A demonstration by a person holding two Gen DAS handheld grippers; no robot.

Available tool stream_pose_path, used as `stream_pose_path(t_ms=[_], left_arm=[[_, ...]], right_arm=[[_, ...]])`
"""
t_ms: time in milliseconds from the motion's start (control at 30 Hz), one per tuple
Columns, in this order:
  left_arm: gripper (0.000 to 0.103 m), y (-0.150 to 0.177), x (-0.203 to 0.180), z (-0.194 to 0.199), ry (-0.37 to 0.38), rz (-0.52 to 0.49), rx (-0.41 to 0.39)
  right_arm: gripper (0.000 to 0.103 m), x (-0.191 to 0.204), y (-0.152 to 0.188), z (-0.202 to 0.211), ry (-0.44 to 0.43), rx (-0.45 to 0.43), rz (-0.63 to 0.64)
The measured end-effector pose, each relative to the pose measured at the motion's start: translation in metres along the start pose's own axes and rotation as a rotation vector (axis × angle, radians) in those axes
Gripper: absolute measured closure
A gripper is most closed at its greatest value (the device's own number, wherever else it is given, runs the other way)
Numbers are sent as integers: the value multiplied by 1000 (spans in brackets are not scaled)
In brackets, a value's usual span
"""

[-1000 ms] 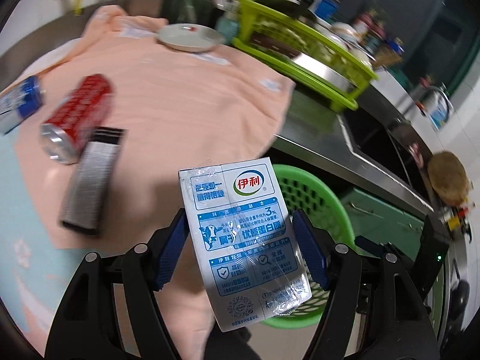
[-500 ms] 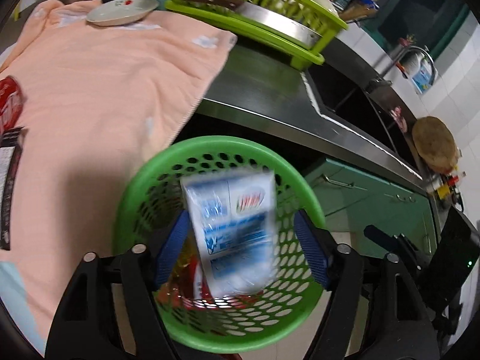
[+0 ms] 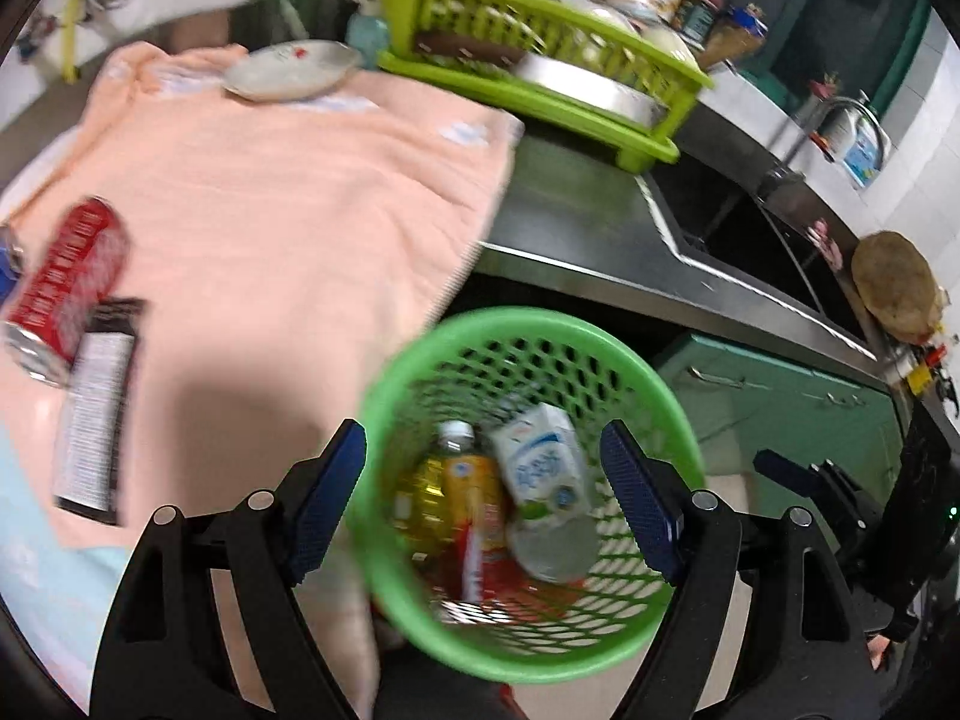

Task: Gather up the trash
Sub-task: 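Move the left tool to the red Coca-Cola can while the right tool approaches the black box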

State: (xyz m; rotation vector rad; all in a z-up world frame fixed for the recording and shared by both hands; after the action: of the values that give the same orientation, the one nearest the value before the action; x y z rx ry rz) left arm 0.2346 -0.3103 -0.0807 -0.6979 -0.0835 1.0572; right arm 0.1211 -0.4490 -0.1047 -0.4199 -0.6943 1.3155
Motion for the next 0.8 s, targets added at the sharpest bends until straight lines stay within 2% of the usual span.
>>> stream_pose_path(t_ms=[367,633,800], left_arm=[[23,-42,103,51,-200,63,-103],[23,-62,173,50,-307,120,-88],[23,-67,196,41,-331,130,-62]], right_arm=[[12,58,-16,-18,-71,20,84],[12,96,-30,-34,-120,32,137],[12,112,-36,-43,-140,41,161]])
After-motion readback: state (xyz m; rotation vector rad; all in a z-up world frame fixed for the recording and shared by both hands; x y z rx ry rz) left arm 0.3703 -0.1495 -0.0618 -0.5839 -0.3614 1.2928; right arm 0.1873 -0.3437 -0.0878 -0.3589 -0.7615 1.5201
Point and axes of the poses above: each gripper's, at about its wrist camera, not at the fingertips, and z roughly against the way its jaws point, x to its left, y to its underside, the point moved 6 cm from there along -z, roughly the way its jaws point
